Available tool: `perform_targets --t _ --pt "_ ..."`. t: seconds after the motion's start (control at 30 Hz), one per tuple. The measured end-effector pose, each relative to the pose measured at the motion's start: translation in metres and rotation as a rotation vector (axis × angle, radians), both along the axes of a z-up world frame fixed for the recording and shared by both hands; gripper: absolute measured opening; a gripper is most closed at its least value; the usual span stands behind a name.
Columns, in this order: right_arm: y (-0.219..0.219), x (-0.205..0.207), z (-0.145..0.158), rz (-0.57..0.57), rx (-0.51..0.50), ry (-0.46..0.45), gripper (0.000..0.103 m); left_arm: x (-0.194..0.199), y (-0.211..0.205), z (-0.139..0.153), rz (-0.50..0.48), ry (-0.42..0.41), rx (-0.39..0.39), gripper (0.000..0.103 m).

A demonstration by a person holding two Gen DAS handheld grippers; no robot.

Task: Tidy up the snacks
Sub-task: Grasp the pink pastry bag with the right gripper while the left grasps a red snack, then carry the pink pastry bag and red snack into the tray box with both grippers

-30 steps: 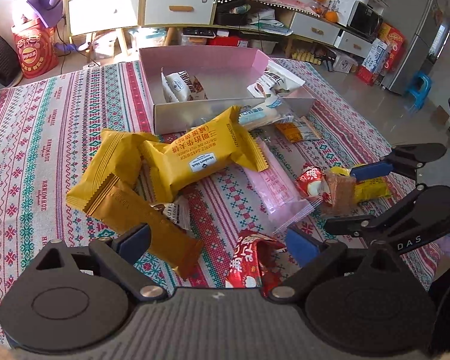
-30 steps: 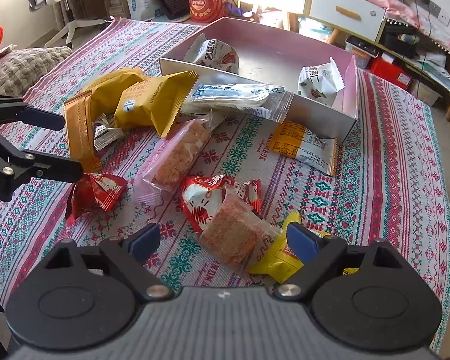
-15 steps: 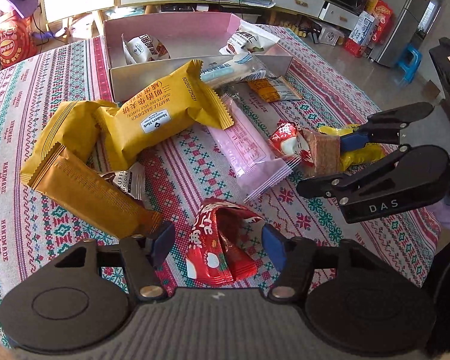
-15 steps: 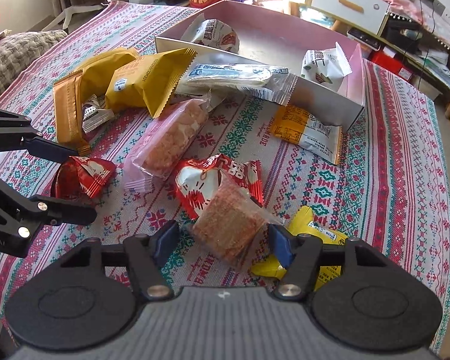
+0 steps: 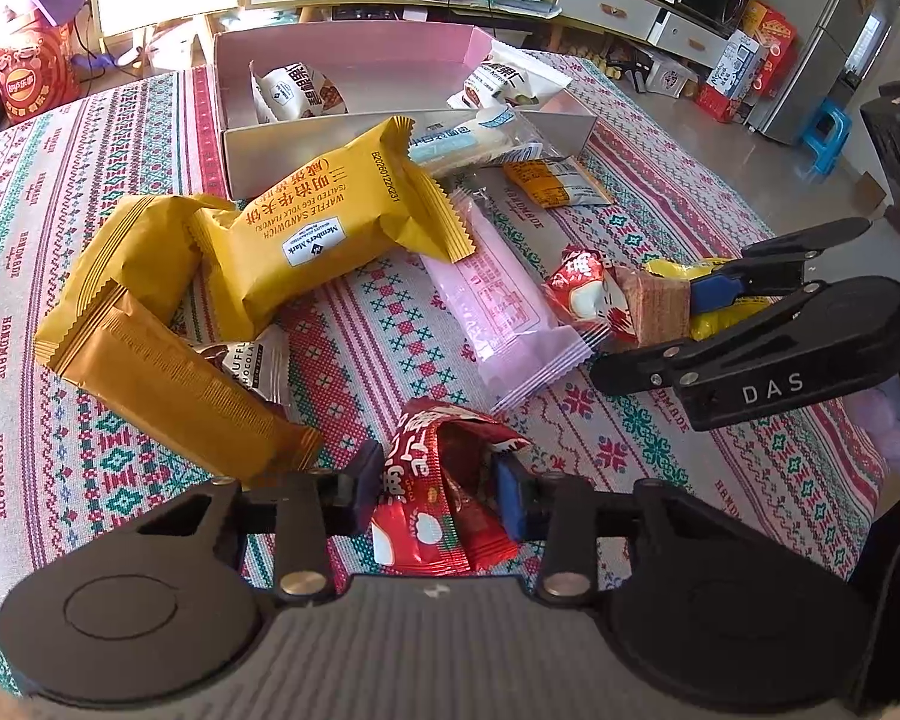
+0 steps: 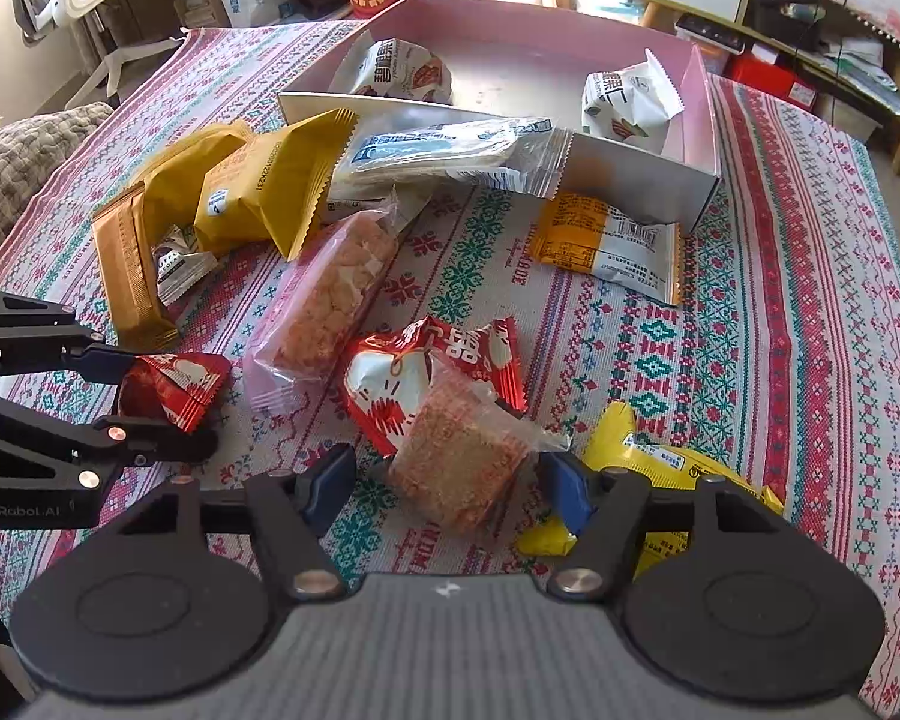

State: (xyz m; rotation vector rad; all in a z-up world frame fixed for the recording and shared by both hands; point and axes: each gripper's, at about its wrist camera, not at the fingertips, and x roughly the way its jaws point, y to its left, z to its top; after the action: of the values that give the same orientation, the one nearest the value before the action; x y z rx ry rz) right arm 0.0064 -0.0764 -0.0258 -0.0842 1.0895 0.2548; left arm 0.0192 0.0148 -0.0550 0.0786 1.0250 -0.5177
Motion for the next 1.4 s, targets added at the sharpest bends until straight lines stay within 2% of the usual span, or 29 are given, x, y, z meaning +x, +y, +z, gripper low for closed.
perform_targets --t 0.3,0.57,1.03,1.4 --pt "-0.004 0.002 0.004 -0.019 -0.002 0.011 0.037 0.001 0.001 0.005 0.003 -0.001 0.005 0.039" --pt "-0.005 0.001 0.015 -0.010 0.005 0.006 0.037 0.000 0.003 0.013 0.001 -0.015 -0.008 0.038" --pt "-0.018 0.005 0.046 -0.054 0.065 -0.084 0.037 0.002 0.007 0.036 0.019 -0.046 -0.066 0.037" --pt "-0.025 0.032 0.062 -0.115 0.099 -0.130 0.037 0.029 0.002 0.068 0.071 -0.125 -0.105 0.037"
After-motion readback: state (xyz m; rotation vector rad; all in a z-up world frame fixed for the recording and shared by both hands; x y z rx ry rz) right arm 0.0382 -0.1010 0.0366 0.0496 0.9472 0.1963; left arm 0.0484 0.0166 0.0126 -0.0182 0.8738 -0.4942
